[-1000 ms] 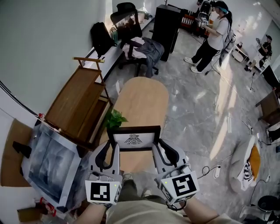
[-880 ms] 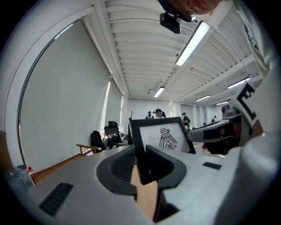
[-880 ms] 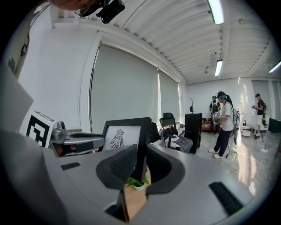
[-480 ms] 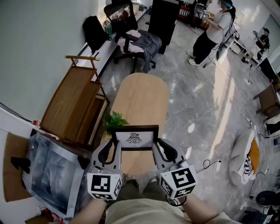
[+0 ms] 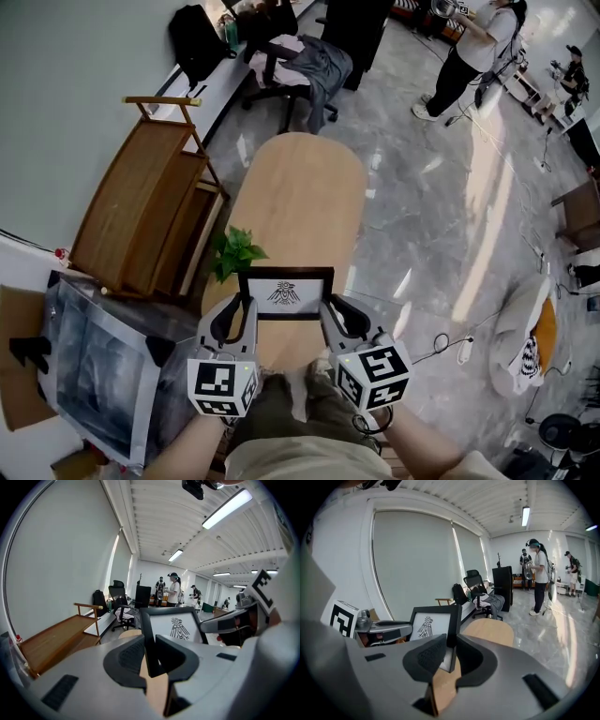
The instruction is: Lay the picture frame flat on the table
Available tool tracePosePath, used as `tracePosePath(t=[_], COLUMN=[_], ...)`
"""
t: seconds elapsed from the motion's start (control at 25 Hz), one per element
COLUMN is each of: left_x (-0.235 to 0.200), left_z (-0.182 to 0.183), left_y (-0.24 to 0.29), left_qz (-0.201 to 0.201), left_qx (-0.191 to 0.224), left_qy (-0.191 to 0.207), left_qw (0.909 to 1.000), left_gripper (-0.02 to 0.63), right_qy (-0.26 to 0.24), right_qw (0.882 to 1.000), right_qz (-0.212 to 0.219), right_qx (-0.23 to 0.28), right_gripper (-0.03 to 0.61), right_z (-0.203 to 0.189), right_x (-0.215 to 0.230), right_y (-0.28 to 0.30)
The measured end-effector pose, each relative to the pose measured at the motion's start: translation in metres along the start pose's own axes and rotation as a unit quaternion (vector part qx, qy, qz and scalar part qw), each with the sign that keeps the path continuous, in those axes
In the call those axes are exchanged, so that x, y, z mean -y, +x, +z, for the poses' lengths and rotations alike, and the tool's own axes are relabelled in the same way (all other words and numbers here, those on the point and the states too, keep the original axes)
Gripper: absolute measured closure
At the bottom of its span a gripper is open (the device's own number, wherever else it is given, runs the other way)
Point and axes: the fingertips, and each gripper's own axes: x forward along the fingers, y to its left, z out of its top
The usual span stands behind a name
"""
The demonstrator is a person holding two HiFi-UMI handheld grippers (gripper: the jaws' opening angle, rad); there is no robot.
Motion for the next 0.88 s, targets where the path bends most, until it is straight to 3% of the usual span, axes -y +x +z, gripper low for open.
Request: tracePosePath(t=[0.32,0.88], left_x=[0.001,-0.029], left_z=[-0.076,-0.212], left_y=[0.065,0.147], left_qz=[0.009,0.011], left_qx=[-0.057,-0.144], left_qy=[-0.031,-0.083], left_qw=[0.9979,0.9861], left_gripper=[0.543,0.543], right_qy=[0.022,0.049], right_qw=[0.998,0.987], right_qz=[0.005,0.014], right_qx=[-0.057,-0.153], right_gripper=[0.528,0.528], right_z=[-0.067,-0.186], right_x=[0.049,0.089], right_y=[0.056,0.159])
